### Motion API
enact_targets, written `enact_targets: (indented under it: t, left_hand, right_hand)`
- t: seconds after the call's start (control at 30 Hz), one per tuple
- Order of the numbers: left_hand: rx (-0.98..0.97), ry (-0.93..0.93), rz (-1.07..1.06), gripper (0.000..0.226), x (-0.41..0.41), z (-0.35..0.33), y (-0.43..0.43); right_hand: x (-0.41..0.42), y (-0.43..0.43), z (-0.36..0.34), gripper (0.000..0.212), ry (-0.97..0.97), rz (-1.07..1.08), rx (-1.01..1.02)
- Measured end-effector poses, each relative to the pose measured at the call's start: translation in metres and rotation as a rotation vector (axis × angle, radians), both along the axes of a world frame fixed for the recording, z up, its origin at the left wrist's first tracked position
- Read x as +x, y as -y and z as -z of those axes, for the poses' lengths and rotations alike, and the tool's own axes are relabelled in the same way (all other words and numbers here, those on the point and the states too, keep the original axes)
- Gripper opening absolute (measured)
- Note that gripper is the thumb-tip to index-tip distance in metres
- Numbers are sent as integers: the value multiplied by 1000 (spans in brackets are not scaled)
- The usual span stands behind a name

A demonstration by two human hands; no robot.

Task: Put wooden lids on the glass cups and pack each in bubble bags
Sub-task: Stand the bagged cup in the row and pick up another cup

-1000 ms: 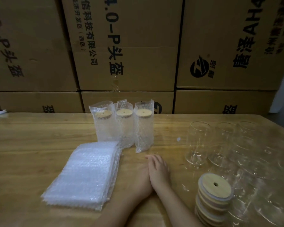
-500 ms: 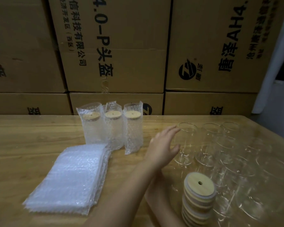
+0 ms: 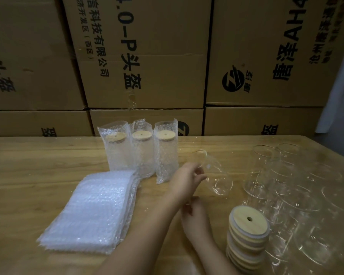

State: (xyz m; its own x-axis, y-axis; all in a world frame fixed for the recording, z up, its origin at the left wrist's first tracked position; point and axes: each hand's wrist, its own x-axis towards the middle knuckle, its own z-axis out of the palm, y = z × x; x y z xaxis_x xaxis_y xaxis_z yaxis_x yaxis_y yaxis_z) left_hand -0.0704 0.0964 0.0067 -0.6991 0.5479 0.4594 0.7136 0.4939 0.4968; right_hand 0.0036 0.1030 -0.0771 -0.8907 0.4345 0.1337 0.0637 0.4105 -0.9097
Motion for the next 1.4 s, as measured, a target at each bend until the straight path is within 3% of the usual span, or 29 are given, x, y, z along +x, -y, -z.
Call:
enact_targets:
  t: [0.13,0.27,0.33,0.43,0.57,0.7,0.83,0.93,1.03,1.1,1.27,1.4]
  left_hand:
    - [357,178,-82,11,1,20,36]
    - [569,105,-75,20,15,22,68]
    - [629,115,-58,16,22,17,78]
    - [697,144,-25,21,32,8,86]
    - [737,213,13,58,35,12,87]
    - [789,383,34,46,37,35,83]
    - [854,769,-74,63,36,54,85]
    - [1087,1250,95,70,40,58,83]
    - [1216,1488,216,64,42,61,79]
    - [1305,1493,237,61,39,64,78]
    - [1179,1049,133,63,19,68,85]
    - [1214,940,-19,81,12,71,85]
  right_hand:
    - [-3,-30,-18,20,-186,184,-34]
    - [-4,-21,-13,47,-315,280,-51]
    - [-7,-24,-11,71,-237,204,42]
    - [-6,-22,-12,87,-176,21,10]
    - [-6,-21,-13,90,-137,-84,-209]
    - [-6,-21,-14,81,-204,-57,-316]
    - [-3,-18,-16,77,-274,-129,-408]
    - [-2,-15,-17,68,-286,-185,-461]
    - [-3,-16,-14,70,-247,-219,-390]
    - [-4,-16,-11,68,-238,-222,-326]
    - [-6,-18,-11,75,-279,-162,-345]
    - [-8,-22,-13,78,-349,-35,-342]
